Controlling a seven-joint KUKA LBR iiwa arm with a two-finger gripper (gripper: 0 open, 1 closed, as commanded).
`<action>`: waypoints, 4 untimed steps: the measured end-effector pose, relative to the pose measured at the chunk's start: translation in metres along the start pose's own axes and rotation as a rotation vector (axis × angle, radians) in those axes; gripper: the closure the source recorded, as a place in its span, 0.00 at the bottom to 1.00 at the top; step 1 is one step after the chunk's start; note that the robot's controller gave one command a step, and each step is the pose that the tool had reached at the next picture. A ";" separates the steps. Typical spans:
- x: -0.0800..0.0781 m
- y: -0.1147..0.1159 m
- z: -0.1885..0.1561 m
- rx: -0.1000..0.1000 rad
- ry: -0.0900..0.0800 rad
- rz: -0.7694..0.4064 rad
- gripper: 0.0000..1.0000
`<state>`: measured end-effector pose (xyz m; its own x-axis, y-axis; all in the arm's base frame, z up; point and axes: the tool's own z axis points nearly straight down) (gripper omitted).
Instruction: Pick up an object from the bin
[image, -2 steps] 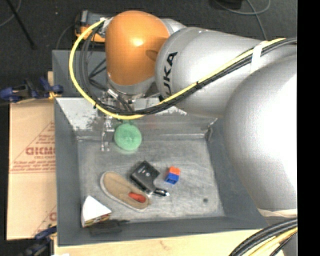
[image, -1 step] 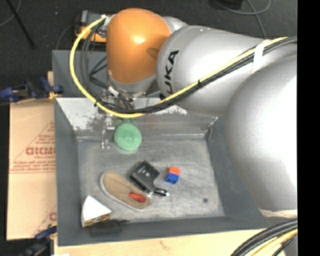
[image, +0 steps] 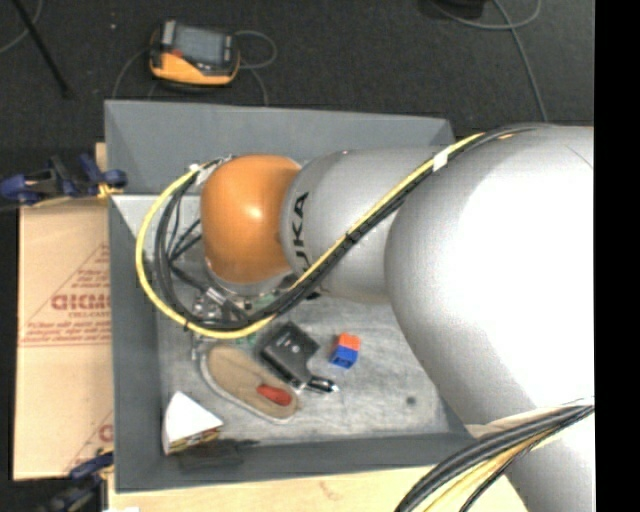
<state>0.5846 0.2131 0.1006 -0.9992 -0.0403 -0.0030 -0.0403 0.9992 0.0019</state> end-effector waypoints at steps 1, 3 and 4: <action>0.000 0.000 0.000 0.000 0.000 0.001 1.00; -0.001 -0.006 -0.117 0.002 0.002 -0.015 1.00; -0.001 -0.007 -0.132 0.002 0.000 -0.015 1.00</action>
Offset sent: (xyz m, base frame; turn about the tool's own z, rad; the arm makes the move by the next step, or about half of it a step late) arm -0.0029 -0.0044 0.1176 -0.0317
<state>0.5856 0.2058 0.2323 -0.9985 -0.0554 -0.0027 -0.0554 0.9985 -0.0002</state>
